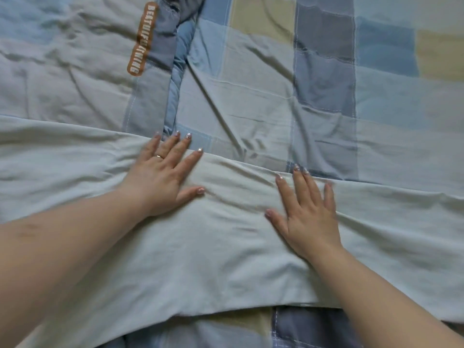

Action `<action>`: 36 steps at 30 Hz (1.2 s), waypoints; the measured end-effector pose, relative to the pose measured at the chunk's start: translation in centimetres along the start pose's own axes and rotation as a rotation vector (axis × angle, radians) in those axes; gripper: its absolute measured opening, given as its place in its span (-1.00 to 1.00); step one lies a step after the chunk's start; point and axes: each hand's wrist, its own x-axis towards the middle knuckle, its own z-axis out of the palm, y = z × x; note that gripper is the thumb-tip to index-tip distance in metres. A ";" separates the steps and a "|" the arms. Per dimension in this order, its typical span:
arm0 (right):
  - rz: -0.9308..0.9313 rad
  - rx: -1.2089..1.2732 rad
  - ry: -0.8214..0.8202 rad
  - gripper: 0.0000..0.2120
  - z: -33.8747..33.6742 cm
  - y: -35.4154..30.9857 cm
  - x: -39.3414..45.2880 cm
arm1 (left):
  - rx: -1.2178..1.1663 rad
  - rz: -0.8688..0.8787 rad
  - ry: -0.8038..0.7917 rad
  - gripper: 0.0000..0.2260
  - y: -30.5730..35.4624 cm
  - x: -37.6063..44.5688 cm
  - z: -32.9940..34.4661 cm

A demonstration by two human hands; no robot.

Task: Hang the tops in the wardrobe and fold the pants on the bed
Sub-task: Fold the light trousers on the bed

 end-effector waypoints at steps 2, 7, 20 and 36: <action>0.152 -0.040 -0.078 -0.23 0.2 3.1 -1.3 | 0.032 -0.062 -0.052 -0.16 -0.3 -0.2 -0.2; 0.233 0.307 0.133 -0.53 -1.6 3.2 -1.2 | -0.077 0.098 0.044 -0.29 5.0 -1.6 -2.3; 0.127 0.174 0.138 -0.89 -3.8 9.9 1.4 | -0.188 0.297 0.014 -0.38 17.9 -1.1 -2.6; 0.044 0.150 0.118 -0.36 0.9 8.9 -4.4 | -0.198 0.240 0.047 -0.32 18.8 3.8 -3.5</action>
